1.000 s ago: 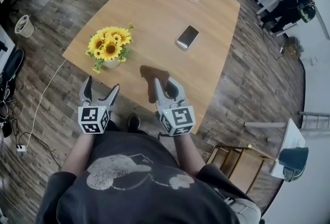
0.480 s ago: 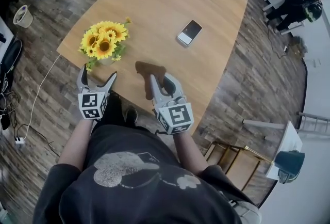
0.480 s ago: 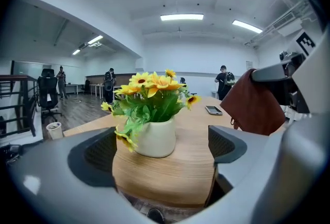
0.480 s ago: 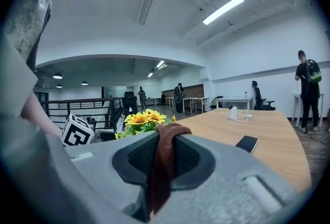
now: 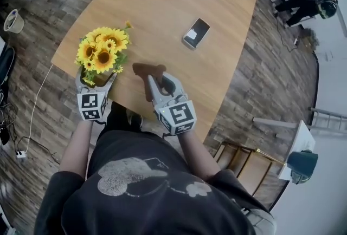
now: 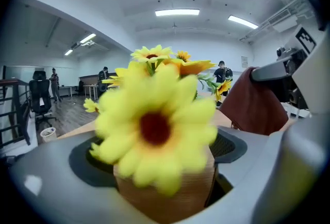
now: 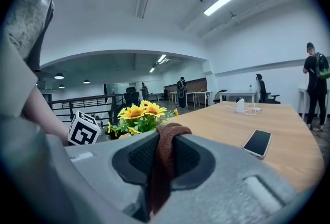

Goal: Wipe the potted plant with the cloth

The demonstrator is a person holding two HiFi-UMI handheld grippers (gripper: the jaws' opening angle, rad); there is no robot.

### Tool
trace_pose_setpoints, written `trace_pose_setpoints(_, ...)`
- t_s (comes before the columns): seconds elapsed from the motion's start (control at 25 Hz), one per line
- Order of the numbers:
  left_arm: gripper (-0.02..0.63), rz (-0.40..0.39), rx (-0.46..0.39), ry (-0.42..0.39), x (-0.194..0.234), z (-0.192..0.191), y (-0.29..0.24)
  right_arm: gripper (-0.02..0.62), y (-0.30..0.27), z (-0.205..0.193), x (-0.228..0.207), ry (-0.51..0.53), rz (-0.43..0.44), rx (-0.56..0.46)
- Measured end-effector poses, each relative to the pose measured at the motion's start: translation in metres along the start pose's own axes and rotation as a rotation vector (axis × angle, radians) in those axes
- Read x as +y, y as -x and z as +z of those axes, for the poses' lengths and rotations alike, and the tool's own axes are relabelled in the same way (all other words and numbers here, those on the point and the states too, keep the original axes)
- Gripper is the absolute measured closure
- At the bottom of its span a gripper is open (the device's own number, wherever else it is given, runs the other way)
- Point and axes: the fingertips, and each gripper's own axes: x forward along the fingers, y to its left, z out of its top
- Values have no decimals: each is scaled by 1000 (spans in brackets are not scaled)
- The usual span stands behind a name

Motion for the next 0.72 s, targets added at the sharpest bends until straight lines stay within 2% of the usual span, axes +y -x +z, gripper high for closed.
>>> trace_pose_setpoints(0.2, 28, -74, 34, -39, -5, 1, -13, 552, -33, 3, -7, 1, -1, 23)
trace_pose_setpoints(0.32, 145, -100, 59, -27, -6, 5, -14, 552, -52, 9, -7, 3, 7, 18)
trace_pose_setpoints(0.52, 152, -149, 65, -53, -2, -5, -18, 552, -89, 10, -12, -7, 20, 19)
trace_pose_setpoints(0.72, 152, -181, 67, -45, -5, 4, -13, 552, -121, -6, -12, -54, 36, 49)
